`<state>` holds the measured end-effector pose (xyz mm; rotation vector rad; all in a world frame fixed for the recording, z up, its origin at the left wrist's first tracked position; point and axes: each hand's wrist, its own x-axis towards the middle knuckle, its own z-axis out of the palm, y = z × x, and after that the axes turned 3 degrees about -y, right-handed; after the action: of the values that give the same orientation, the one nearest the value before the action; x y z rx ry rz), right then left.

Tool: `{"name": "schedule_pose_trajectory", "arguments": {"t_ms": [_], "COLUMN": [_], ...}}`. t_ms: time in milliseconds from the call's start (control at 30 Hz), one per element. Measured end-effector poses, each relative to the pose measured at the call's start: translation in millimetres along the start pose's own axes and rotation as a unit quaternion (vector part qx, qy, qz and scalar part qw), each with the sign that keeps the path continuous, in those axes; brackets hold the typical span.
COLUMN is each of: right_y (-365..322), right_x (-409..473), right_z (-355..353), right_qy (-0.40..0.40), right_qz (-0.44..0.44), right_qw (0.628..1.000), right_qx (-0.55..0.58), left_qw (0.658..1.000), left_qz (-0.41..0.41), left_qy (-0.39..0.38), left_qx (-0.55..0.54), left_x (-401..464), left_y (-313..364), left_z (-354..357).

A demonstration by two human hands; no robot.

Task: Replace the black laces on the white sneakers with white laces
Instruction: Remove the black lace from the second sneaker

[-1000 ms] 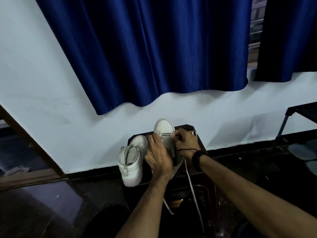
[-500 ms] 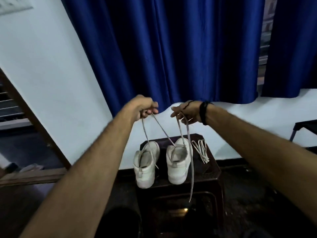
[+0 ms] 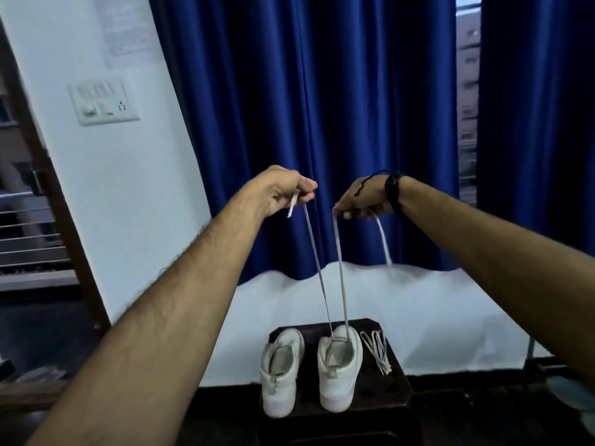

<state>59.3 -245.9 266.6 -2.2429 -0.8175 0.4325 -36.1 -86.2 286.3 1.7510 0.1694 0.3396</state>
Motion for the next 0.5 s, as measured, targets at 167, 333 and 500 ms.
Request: {"name": "schedule_pose_trajectory", "arguments": {"t_ms": [167, 333, 500], "right_y": [-30, -44, -49], "right_x": [-22, -36, -47], "right_z": [-29, -53, -71], "right_qy": [0.032, 0.027, 0.028], "right_qz": [-0.046, -0.091, -0.107], "right_qw": [0.998, 0.993, 0.994], "right_qx": [-0.004, 0.069, 0.003], "left_qw": [0.984, 0.960, 0.966], "left_qz": [-0.012, 0.030, 0.066], "left_qy": [-0.042, 0.013, 0.008], "left_qx": [-0.172, -0.280, -0.251], "left_x": [-16, -14, -13], "left_y": [21, 30, 32], "left_z": [-1, 1, 8]}}
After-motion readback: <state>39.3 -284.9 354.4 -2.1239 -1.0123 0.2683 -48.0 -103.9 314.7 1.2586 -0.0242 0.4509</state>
